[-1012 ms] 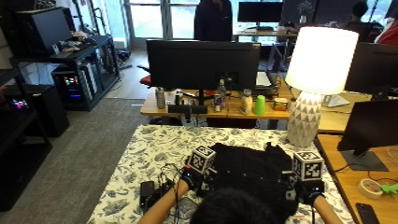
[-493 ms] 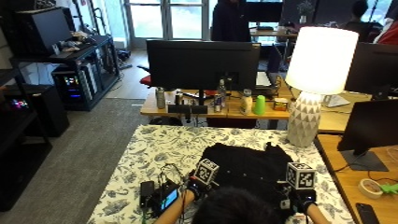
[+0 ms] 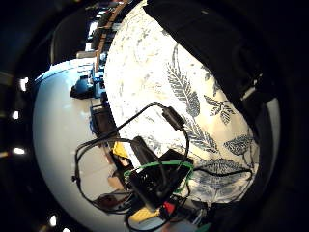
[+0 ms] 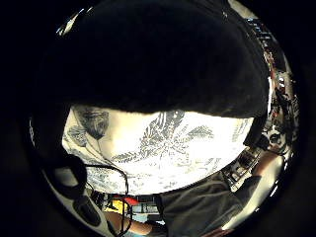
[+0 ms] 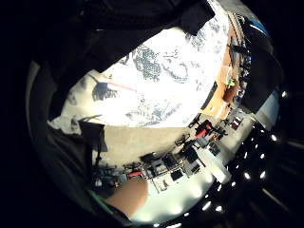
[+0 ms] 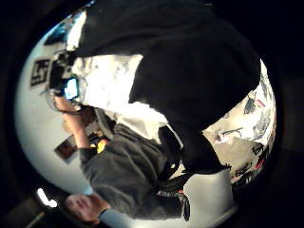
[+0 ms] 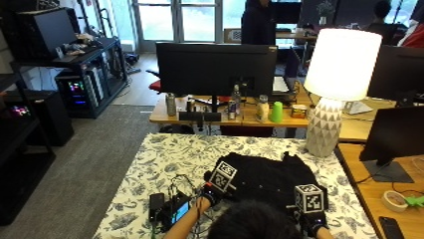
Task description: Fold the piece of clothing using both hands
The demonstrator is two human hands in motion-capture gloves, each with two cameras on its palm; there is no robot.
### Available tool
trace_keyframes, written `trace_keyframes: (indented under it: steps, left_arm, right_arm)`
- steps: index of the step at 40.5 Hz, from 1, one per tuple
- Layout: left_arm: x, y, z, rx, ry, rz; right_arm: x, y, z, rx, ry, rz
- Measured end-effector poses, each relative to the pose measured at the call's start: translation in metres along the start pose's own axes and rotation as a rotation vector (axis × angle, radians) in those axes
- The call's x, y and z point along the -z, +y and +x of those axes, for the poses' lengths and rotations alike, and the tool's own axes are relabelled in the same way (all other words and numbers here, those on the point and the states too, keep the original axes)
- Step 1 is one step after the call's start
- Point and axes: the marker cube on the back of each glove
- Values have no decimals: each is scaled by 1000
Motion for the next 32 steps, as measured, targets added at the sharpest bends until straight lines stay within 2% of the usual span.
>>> trace_keyframes:
  steps: [3,5,8,12,22,24,29,32]
  left_arm:
    - [13,-11,2,-69,72,89]
    - [14,-35,3,-100,106,141]
    - [19,-67,1,-101,129,206]
    - [33,-76,-7,-77,119,258]
    - [54,-67,-14,-55,73,292]
    - [58,-63,-14,-58,70,290]
    - [60,-61,-13,-67,60,286]
    - [60,-55,-12,-74,45,275]
  right_arm:
    - [-14,-11,-1,-24,32,6]
    - [-20,-16,-2,-40,41,15]
    - [-25,-23,-1,-93,73,74]
    - [-25,-29,1,-139,88,163]
    - [-18,-44,4,-127,90,350]
    - [-18,-53,8,-143,132,416]
    - [-7,-52,1,-178,291,546]
    - [-5,-58,-3,-179,376,584]
